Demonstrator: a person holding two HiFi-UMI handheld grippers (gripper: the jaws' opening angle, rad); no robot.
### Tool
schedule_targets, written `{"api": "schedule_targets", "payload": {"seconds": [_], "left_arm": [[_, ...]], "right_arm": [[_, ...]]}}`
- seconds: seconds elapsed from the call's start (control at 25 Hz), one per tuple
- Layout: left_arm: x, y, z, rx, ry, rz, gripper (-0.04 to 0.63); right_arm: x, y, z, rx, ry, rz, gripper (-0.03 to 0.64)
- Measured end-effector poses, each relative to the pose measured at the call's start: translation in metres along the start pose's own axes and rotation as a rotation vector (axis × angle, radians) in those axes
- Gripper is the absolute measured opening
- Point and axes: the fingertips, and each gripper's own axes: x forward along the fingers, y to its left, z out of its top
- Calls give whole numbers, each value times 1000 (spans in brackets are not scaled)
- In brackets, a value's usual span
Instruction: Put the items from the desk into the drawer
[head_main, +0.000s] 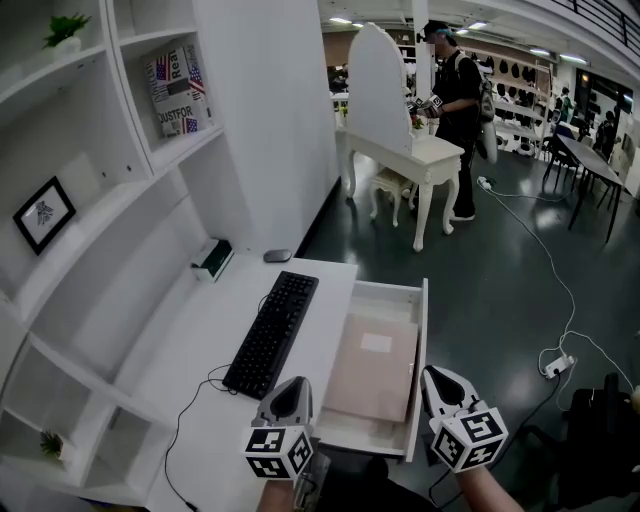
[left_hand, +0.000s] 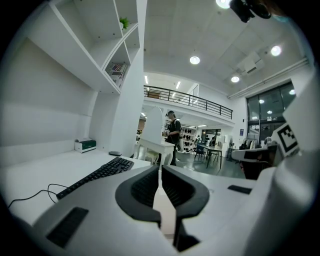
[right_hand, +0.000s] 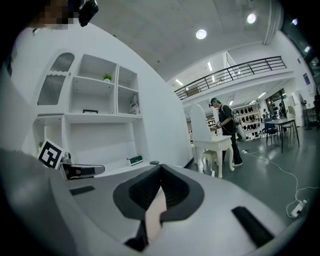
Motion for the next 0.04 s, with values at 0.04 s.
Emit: {"api": "schedule_targets", "payload": {"seconds": [0.04], "left_arm": [[-2, 0, -1, -1, 1, -2, 25]], "right_arm": [[-2, 2, 0, -2, -2, 1, 0]]}}
